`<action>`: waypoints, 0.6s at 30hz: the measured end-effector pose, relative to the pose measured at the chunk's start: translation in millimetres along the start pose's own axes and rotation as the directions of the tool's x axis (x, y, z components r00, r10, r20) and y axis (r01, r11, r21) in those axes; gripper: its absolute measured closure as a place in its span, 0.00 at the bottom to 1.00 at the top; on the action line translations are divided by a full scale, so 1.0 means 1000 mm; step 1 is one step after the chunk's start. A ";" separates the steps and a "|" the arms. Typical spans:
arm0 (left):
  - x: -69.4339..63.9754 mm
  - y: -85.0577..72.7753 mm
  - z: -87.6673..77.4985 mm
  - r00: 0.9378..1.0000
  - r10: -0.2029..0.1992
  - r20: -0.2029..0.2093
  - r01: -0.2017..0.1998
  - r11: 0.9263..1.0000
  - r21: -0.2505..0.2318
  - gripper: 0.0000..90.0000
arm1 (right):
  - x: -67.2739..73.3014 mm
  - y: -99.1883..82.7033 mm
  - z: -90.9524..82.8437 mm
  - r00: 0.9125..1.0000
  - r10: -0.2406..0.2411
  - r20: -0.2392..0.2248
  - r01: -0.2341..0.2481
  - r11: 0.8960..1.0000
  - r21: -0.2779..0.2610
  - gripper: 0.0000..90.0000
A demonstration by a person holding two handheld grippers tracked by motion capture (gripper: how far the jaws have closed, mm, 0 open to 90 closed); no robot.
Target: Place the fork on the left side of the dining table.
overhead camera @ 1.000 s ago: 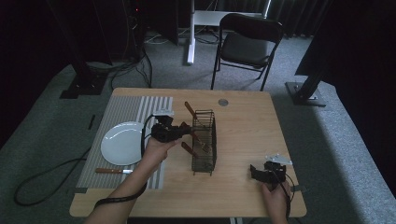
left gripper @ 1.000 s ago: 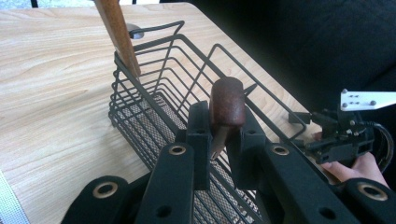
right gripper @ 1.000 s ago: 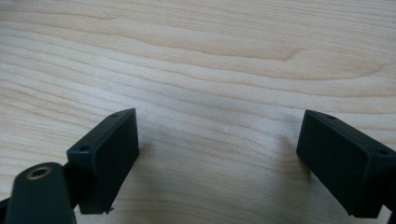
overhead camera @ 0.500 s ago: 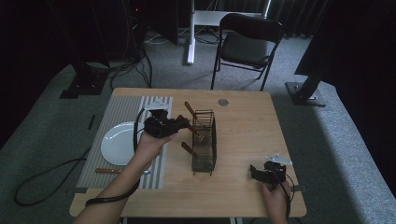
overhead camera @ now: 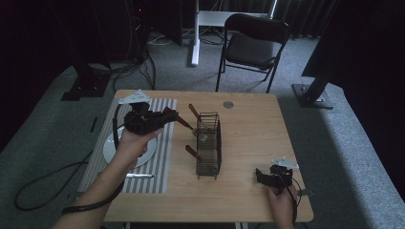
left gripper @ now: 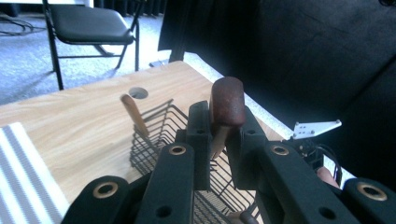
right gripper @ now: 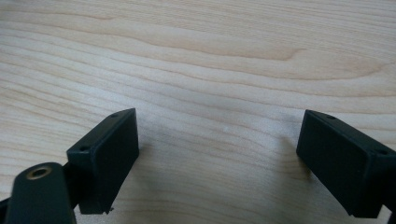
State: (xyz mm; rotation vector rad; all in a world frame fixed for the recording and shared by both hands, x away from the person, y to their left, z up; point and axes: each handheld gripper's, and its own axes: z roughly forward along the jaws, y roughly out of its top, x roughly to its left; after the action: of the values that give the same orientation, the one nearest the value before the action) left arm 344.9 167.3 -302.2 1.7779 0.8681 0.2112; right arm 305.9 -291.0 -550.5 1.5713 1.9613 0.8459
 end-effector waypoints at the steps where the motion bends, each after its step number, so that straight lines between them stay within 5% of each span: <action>1: 0.001 0.001 -0.003 1.000 0.000 -0.006 0.000 1.000 -0.006 0.89 | 0.000 0.000 0.000 1.000 0.000 0.000 0.000 1.000 0.000 0.14; 7: 0.016 0.000 -0.014 0.997 -0.015 -0.072 0.013 1.000 -0.019 0.89 | 0.000 0.000 0.000 1.000 0.000 0.000 0.000 1.000 0.000 0.14; 11: 0.035 -0.002 -0.019 0.993 -0.062 -0.105 0.058 0.997 -0.041 0.89 | 0.000 0.000 0.000 1.000 -0.001 0.000 0.001 1.000 0.000 0.14; 15: 0.055 -0.008 -0.020 0.983 -0.106 -0.147 0.101 0.994 -0.046 0.89 | 0.000 0.000 0.000 1.000 0.000 0.000 0.000 1.000 -0.001 0.14; 18: 0.070 -0.017 -0.019 0.970 -0.171 -0.171 0.165 0.985 -0.051 0.89 | 0.000 0.000 0.000 1.000 0.000 0.000 0.000 1.000 -0.001 0.14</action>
State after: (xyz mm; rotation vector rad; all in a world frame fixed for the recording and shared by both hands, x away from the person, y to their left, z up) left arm 376.9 228.9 -328.5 1.6591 1.1285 0.2738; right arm 305.9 -290.9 -550.6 1.5712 1.9603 0.8466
